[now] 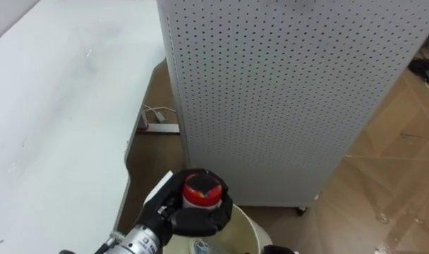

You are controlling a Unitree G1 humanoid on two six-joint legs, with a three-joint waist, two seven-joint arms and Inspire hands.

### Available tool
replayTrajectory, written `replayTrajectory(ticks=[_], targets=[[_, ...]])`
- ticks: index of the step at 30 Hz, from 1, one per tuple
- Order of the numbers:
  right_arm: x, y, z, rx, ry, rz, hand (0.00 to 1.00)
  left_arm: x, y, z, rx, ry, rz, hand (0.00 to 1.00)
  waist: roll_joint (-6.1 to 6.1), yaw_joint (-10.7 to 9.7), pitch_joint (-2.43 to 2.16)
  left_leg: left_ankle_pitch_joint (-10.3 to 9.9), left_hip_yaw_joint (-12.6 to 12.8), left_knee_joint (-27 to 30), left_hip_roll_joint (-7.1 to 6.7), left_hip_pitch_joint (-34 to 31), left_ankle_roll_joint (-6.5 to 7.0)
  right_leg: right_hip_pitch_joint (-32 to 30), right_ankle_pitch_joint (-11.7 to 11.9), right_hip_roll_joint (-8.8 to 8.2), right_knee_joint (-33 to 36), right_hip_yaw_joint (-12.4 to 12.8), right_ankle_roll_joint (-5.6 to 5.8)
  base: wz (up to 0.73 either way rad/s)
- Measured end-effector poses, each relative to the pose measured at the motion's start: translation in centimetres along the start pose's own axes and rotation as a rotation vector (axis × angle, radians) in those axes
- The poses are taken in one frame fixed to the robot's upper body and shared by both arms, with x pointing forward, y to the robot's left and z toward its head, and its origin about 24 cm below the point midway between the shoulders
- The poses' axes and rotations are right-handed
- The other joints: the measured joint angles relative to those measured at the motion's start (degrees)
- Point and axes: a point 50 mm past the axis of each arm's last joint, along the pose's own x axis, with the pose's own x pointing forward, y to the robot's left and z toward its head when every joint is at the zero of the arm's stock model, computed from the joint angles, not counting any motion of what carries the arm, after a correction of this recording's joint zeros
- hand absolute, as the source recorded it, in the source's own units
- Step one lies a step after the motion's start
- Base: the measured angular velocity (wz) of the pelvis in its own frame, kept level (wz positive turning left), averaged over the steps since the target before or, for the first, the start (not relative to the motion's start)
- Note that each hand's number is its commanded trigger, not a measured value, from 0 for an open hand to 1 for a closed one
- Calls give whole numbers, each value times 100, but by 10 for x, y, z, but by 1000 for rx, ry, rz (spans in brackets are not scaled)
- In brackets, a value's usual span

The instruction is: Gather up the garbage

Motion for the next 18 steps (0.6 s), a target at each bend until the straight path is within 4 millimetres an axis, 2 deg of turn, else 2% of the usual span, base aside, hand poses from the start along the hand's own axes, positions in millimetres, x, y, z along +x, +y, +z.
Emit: replayTrajectory(ticks=[1, 2, 3, 4, 5, 10, 15, 18], targets=[[0, 0, 1, 0, -1, 0, 100, -1, -1, -3, 3, 17, -3, 100, 0, 2, 0, 0, 8, 4, 0, -37, 1, -44, 0, -1, 11, 9, 0, 0], [0, 0, 0, 0, -1, 0, 100, -2, -1, -5, 4, 24, -4, 95, 1, 2, 0, 1, 9, 6, 0, -55, 1, -60, 5, -1, 11, 11, 3, 0], [0, 0, 0, 0, 2, 1, 100, -3, -2, -9, 7, 42, -9, 73, 1, 4, 0, 1, 12, 7, 0, -64, 1, -67, 8, -1, 11, 12, 2, 0], [0, 0, 0, 1, 2, 0, 100, -3, -2, -14, 15, 61, -18, 55, 3, 6, -1, 1, 15, 10, 0, -66, 1, -67, 8, -1, 11, 13, 2, 0], [0, 0, 0, 1, 2, 0, 100, -4, -3, -15, 16, 70, -22, 0, 3, 6, 0, 1, 15, 10, 0, -66, 1, -67, 8, -1, 11, 14, 2, 0], [0, -1, 0, 1, 2, -1, 100, -4, -11, -19, 20, 92, -75, 0, 32, 3, 1, 1, 32, 10, 0, -63, 1, -74, 8, -3, 12, 22, 2, 0], [0, -3, 1, -2, 0, -6, 100, -5, -13, -23, 23, 109, -89, 0, 115, 9, -1, 1, 38, 6, 2, -76, 1, -96, 8, -8, 20, 4, 2, 0], [0, -4, 2, -1, -4, -6, 100, -5, -13, -23, 27, 110, -89, 0, 121, 7, -1, 2, 43, 1, 4, -64, -1, -102, 7, -6, 41, 17, 2, -1]])
